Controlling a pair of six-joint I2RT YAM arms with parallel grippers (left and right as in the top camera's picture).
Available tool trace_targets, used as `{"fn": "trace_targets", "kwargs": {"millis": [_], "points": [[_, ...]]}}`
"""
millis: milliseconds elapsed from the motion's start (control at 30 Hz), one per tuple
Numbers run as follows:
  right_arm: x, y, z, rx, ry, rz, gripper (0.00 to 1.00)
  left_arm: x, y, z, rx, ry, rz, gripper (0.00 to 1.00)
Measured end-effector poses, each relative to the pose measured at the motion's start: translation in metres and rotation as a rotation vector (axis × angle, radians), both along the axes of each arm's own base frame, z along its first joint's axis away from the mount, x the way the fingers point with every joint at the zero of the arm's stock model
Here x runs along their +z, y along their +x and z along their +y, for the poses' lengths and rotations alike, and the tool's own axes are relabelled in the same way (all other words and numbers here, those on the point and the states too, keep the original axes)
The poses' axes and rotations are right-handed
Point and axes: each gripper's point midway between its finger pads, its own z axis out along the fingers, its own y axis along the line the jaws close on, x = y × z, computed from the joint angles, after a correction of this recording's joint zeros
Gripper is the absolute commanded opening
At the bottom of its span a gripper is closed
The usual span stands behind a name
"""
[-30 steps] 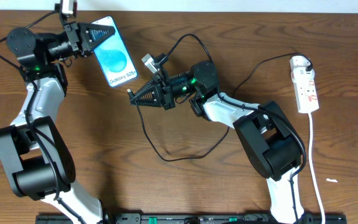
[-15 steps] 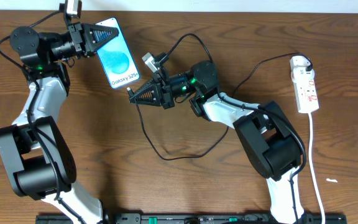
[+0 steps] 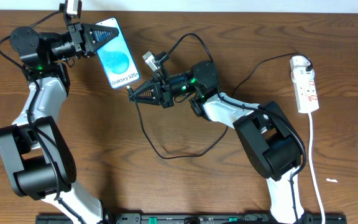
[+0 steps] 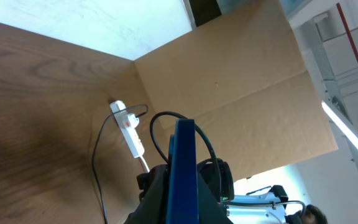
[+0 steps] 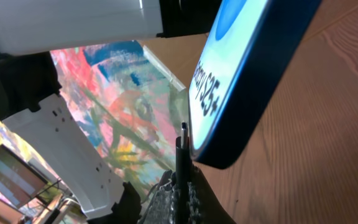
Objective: Plug charger to phone and switch on socket
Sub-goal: 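Align the connector with the phone's bottom port using the right gripper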
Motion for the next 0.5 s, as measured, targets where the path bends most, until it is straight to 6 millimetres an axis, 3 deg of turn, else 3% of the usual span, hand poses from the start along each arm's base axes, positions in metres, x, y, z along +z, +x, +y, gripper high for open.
{"fn": "trace_targets", "kwargs": {"millis": [500], "points": [[-0.0016,0.0057,0.0021,-0.029,-0.007,0.027,0.01,0.0000,0.0000,0.0000,0.000,0.001,-0.003,0.07]]}}
